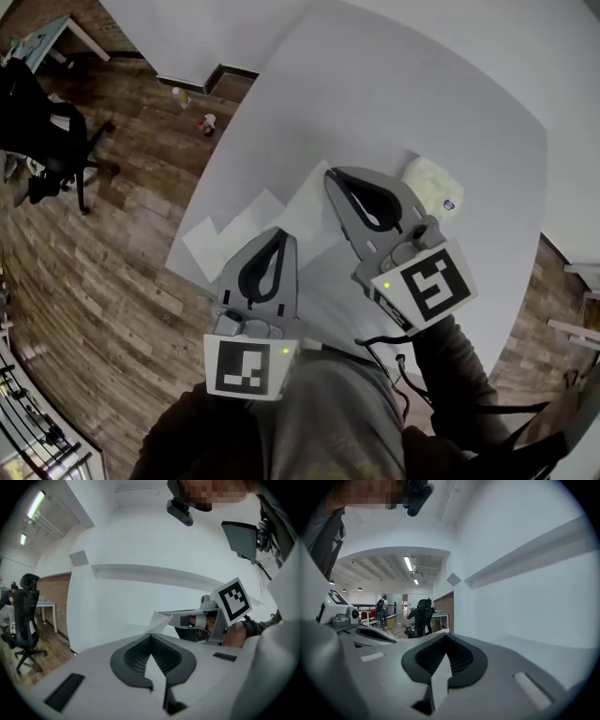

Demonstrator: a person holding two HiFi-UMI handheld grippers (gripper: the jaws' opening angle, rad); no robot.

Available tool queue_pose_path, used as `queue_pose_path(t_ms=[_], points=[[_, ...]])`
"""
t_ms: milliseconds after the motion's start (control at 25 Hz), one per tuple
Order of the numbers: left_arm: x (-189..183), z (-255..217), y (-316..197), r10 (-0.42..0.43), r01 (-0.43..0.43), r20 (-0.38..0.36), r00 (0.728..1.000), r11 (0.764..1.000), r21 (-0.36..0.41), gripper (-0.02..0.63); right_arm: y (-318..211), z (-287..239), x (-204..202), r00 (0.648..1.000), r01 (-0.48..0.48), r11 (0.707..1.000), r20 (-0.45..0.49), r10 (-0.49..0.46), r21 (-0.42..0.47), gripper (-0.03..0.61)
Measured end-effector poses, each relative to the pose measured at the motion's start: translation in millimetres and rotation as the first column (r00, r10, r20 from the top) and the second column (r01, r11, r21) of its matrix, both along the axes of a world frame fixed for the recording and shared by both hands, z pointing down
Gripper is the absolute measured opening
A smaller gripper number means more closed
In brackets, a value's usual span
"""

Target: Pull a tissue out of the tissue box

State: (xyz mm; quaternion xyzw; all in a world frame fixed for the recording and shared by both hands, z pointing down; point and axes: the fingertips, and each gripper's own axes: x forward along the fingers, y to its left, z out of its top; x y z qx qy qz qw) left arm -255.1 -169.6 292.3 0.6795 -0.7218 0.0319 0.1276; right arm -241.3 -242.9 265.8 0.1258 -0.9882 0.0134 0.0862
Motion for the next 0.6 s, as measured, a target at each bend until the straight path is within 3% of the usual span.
queue_pose_path(t_ms=[240, 480, 600], points=[[-79.7, -4.9, 48.6, -0.076, 0.076, 0.025, 0.997, 0.997, 0.007, -0.002, 34.8, -4.1, -72.0, 0.999, 0.009, 0.999, 0.04, -0.011, 0.048, 0.002], [-109.8, 9.0, 71.7, -0.086, 0.086, 0.039, 0.996, 0.996, -0.003, -0.002, 78.8, 55.9, -81.9, 0.999, 0.033, 0.999, -0.013, -0.033, 0.034, 0.003], [-111.0, 17.9, 76.6, -0.061, 0.062, 0.049, 0.997, 0.998, -0.017, -0.002, 105.7, 104.8, -77.1, 0.995, 0.054, 0.999, -0.085, -0.054, -0.003, 0.003]])
